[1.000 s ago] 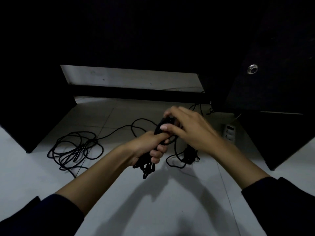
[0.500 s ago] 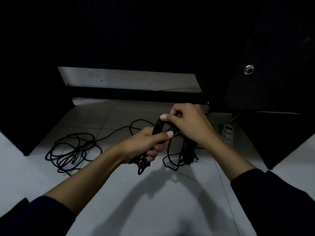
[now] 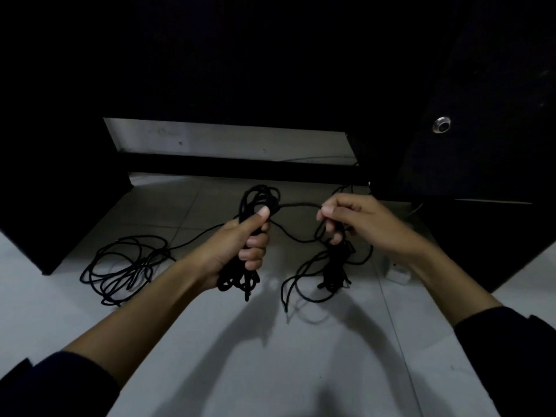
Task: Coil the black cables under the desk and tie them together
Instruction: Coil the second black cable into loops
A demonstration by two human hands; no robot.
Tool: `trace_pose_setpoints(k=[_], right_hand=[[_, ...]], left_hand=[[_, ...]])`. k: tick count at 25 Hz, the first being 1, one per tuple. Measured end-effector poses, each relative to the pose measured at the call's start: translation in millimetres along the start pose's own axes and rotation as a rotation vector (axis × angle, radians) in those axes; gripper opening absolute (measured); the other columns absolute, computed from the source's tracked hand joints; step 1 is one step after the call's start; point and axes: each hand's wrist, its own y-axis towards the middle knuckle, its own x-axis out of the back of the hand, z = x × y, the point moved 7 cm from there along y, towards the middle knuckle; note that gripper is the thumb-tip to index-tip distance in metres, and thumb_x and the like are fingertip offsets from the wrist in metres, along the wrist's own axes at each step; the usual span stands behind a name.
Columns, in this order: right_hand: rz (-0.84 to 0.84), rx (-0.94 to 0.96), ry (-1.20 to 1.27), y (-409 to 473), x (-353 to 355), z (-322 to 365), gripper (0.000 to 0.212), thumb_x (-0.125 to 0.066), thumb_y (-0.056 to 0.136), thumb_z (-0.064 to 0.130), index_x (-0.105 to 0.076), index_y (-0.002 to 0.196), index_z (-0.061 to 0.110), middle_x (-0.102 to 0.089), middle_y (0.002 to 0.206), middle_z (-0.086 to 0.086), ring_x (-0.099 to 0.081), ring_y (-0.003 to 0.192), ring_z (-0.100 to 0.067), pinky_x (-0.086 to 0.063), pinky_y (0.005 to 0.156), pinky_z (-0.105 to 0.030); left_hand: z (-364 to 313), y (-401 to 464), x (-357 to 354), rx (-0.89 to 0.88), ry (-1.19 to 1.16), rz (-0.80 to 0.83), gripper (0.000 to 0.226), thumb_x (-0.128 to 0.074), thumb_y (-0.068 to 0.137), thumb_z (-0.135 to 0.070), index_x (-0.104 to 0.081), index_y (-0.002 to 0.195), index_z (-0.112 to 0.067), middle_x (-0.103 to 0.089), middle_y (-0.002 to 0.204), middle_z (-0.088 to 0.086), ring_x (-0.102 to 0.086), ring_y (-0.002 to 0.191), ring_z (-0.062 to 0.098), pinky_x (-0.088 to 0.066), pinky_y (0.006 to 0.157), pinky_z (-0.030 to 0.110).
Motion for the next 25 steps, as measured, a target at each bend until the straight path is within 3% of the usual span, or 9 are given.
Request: trace_pose_setpoints(k=[4,7,9,11,14,16,18,21,25], right_hand=[[-0.068,-0.072,0.291,6.6,-18.0,3.1,0.019,-0.047,0.101,0.021,-0.06,0.095,0.008,-0.055,0.079,0.003,-0.059,0.066,-0.011,-0.058,0.069,-0.038],[-0.169,-0.075,0.38,12.6,-25.6,7.0,0.018,-0.047,0.101,0.019,-0.059,0.094,0.007,-0.056,0.085,-0.003,-0.059,0.072,-0.013,-0.059,0.074,-0.046],[-0.248,-0.064,0.404,15.5,-27.7,8.7,0.018,-0.05,0.1,0.018,-0.06,0.09,0.007,-0.056,0.091,-0.004,-0.057,0.076,-0.012,-0.061,0.068,-0.04],[-0.309,-0.075,0.386,18.0,-30.2,8.4,0.018,-0.052,0.099,0.018,-0.062,0.091,0.006,-0.058,0.088,-0.001,-0.06,0.071,-0.008,-0.061,0.067,-0.04],[-0.392,-0.072,0.238,22.6,-27.2,6.1,0.018,-0.056,0.097,0.021,-0.066,0.092,0.008,-0.065,0.084,0.002,-0.062,0.07,-0.006,-0.057,0.061,-0.03],[-0.427,-0.077,0.166,24.9,-23.9,2.2,0.016,-0.058,0.095,0.023,-0.067,0.092,0.01,-0.067,0.086,-0.005,-0.059,0.068,-0.008,-0.05,0.055,-0.024],[-0.444,-0.065,0.132,24.7,-22.5,0.6,0.011,-0.062,0.093,0.022,-0.065,0.089,0.012,-0.063,0.078,-0.005,-0.058,0.064,-0.008,-0.049,0.053,-0.025],[-0.451,0.01,0.083,23.2,-20.0,4.3,0.01,-0.067,0.089,0.02,-0.06,0.092,0.014,-0.057,0.071,0.0,-0.06,0.066,-0.012,-0.054,0.056,-0.031],[-0.376,0.118,-0.081,25.0,-23.0,14.3,0.012,-0.069,0.087,0.025,-0.059,0.093,0.021,-0.054,0.096,0.002,-0.055,0.087,-0.008,-0.05,0.073,-0.026]], left_hand=[[5.7,8.1,-10.9,-0.101,0.163,-0.03,0.036,-0.046,0.095,-0.041,-0.042,0.072,-0.015,-0.04,0.06,-0.003,-0.033,0.041,0.006,-0.038,0.044,0.021],[6.8,14.5,-10.0,-0.11,0.262,-0.105,0.039,-0.046,0.096,-0.045,-0.06,0.079,-0.012,-0.059,0.065,0.001,-0.044,0.05,0.01,-0.045,0.056,0.024],[9.3,18.0,-12.9,-0.103,0.265,-0.104,0.034,-0.046,0.096,-0.044,-0.068,0.088,-0.02,-0.072,0.096,0.008,-0.061,0.072,0.014,-0.05,0.074,0.029],[13.3,20.0,-22.1,-0.093,0.219,-0.018,0.034,-0.041,0.099,-0.041,-0.066,0.105,-0.019,-0.072,0.11,0.007,-0.067,0.101,0.016,-0.05,0.093,0.031],[15.8,21.1,-30.3,-0.07,0.157,0.027,0.036,-0.039,0.099,-0.04,-0.063,0.112,-0.017,-0.072,0.081,0.001,-0.071,0.092,0.021,-0.047,0.101,0.041],[17.0,20.3,-34.7,-0.049,0.115,0.047,0.035,-0.041,0.098,-0.041,-0.061,0.109,-0.014,-0.052,0.06,-0.004,-0.062,0.061,0.014,-0.052,0.09,0.04],[17.9,18.8,-38.8,-0.013,0.07,0.07,0.031,-0.042,0.098,-0.041,-0.057,0.102,-0.014,-0.036,0.054,-0.006,-0.04,0.043,0.006,-0.052,0.064,0.028],[16.6,17.0,-41.6,0.049,-0.083,0.067,0.03,-0.048,0.096,-0.04,-0.057,0.083,-0.015,-0.028,0.049,-0.007,-0.026,0.035,0.003,-0.04,0.046,0.02],[17.7,14.1,-41.1,0.117,-0.095,0.066,0.027,-0.064,0.086,-0.032,-0.053,0.065,-0.018,-0.024,0.045,-0.007,-0.023,0.031,0.002,-0.031,0.04,0.018]])
